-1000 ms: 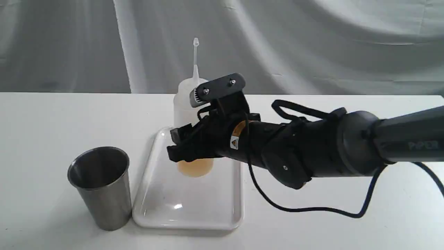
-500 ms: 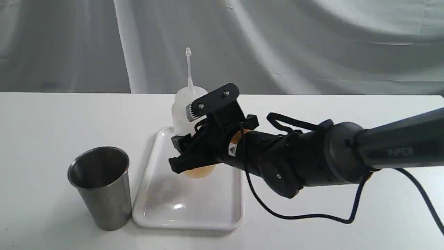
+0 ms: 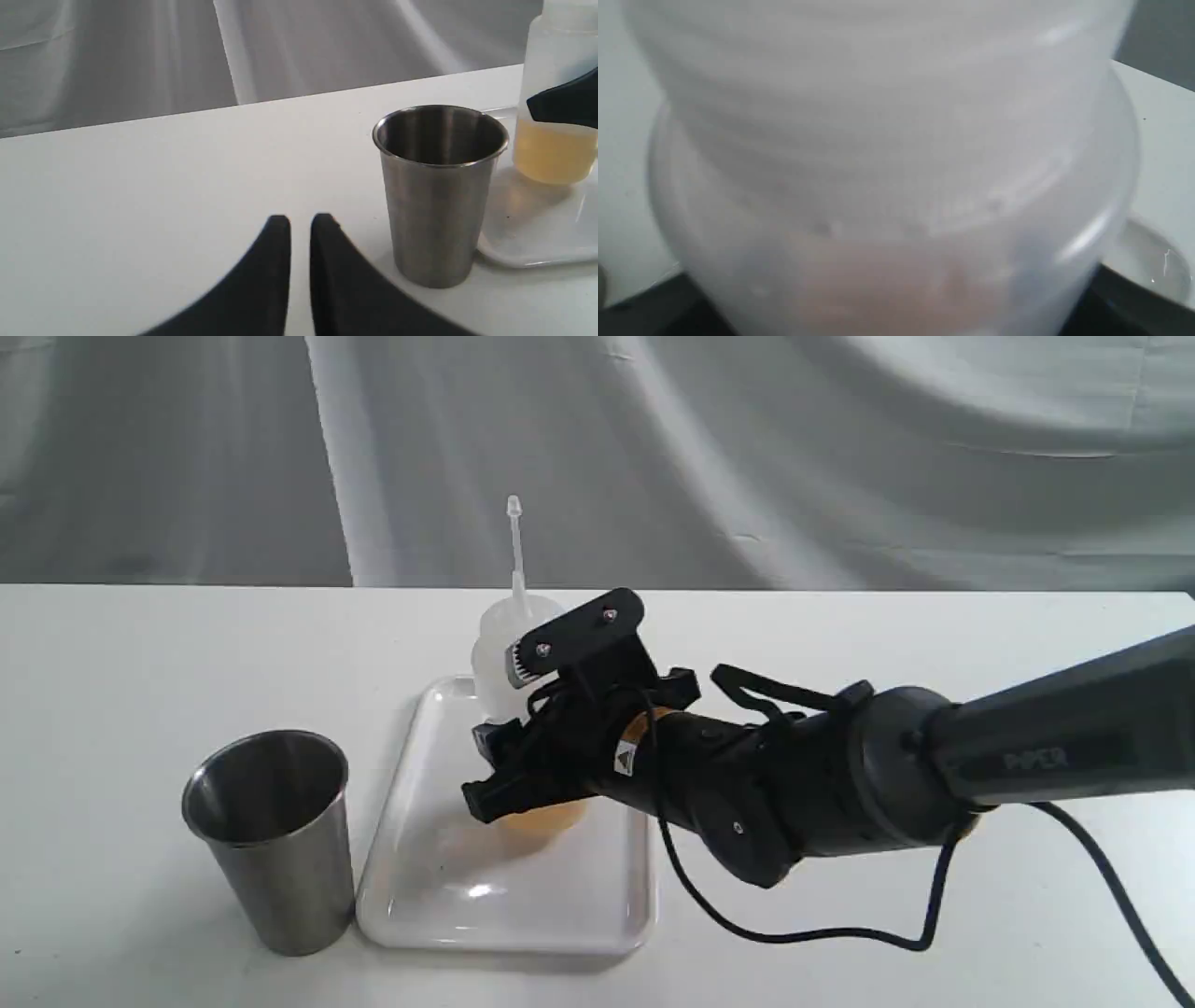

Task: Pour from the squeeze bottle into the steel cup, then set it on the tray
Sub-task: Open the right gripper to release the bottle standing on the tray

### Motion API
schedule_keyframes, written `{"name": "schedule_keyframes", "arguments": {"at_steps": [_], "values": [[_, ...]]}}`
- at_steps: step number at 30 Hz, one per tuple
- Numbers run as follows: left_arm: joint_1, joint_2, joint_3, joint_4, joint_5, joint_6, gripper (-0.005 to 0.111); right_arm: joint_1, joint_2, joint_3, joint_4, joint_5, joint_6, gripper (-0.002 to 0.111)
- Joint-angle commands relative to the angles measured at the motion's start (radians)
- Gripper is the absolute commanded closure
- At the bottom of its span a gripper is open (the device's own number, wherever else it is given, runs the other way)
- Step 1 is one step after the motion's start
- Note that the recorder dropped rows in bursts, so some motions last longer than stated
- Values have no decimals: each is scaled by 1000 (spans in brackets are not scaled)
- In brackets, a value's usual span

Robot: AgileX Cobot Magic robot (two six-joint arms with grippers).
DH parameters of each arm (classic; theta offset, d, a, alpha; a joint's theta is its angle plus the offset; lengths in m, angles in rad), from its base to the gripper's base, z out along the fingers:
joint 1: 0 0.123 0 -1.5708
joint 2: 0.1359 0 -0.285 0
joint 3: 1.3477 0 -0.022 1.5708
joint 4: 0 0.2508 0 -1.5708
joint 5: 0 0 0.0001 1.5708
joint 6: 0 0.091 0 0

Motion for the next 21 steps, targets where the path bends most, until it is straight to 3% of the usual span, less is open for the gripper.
{"name": "schedule_keyframes", "arguments": {"at_steps": [1,21], "values": [[-3,-5,4,1,-7,-2,98,0,-12,-6,21,-46,-12,51],[-3,-5,4,1,-7,-2,98,0,-12,-6,99,13,-55,51]]}}
